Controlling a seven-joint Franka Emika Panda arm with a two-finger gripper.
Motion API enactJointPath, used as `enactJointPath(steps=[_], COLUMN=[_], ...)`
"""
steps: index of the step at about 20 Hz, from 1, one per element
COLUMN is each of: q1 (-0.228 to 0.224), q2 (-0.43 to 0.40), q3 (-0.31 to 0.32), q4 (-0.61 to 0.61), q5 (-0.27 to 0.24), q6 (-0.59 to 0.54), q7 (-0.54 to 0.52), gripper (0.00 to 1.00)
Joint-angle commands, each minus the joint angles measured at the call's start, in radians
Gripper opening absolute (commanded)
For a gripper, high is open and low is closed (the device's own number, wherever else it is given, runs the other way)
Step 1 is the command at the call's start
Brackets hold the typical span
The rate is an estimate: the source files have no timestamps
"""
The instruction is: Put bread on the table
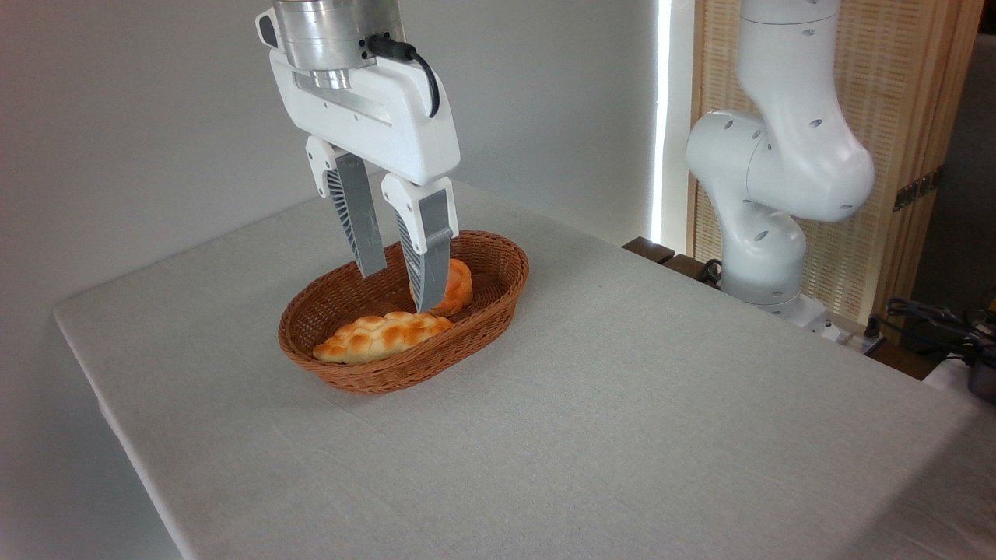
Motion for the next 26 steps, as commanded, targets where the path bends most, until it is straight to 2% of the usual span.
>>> enactJointPath(steps=[1,8,11,14,16,19,23,26], q1=[-0.012,-0.015,-0.033,-0.042,-0.081,-0.162,-0.26,-0.346], q2=[-0.006,-0.018,-0.066,-0.141,-0.161,-0.173,-0.205,-0.207], q3=[0.012,0.0,-0.008,-0.008,-0.007,-0.005,-0.005,-0.002], q4=[-0.013,-0.05,-0.127,-0.259,-0.319,-0.393,-0.517,-0.548], q5=[0.003,-0.008,-0.011,-0.093,-0.116,-0.116,-0.12,-0.12], q6=[-0.004,-0.003,0.017,0.048,0.068,0.131,0.285,0.296], q7=[0.018,0.008,0.008,0.006,0.005,-0.017,-0.107,-0.193], gripper=[1.0,1.0,1.0,1.0,1.0,1.0,1.0,1.0])
